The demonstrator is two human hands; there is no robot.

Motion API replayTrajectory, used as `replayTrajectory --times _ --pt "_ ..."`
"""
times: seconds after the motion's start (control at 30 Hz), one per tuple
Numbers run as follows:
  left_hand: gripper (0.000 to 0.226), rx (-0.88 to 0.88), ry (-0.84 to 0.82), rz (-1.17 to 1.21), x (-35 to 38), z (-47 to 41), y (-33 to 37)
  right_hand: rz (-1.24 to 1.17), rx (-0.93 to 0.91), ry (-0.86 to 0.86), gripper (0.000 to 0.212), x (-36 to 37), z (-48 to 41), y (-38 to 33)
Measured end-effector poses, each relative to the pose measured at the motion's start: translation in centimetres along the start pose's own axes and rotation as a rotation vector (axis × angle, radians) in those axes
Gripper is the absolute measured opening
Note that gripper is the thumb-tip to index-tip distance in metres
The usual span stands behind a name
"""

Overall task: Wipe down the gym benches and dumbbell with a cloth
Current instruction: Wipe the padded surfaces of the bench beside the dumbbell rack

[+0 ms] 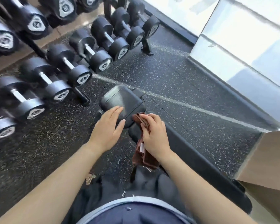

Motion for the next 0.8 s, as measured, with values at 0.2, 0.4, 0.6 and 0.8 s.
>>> replayTrajectory --times 0.2,0.4,0.6,0.8 --pt "0.052 -0.200 0.140 0.038 -6.0 8.9 -8.6 0.035 -0.169 -0.094 0.034 7.5 1.9 -9.6" --pt "0.051 -0.404 0.285 0.033 -12.7 21.9 -19.6 0.069 -0.355 -0.231 0.033 18.9 6.7 -21.4" --pt "0.052 -0.623 0.403 0.009 -17.6 35.0 -29.3 0.096 -0.569 -0.419 0.032 31.1 13.5 -32.3" --pt "0.054 -0.859 0.523 0.047 -19.5 45.6 -35.6 0.124 -0.758 -0.608 0.032 40.5 20.0 -39.8"
Point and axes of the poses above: each hand's wrist, its own z-axis away from the middle knuckle, its own x-axis out of the palm, y = z × x, the point moved 9 cm from there along -z, towards the middle knuckle, and after that the axes turned 2 degrees about x, right-handed, at the moved point
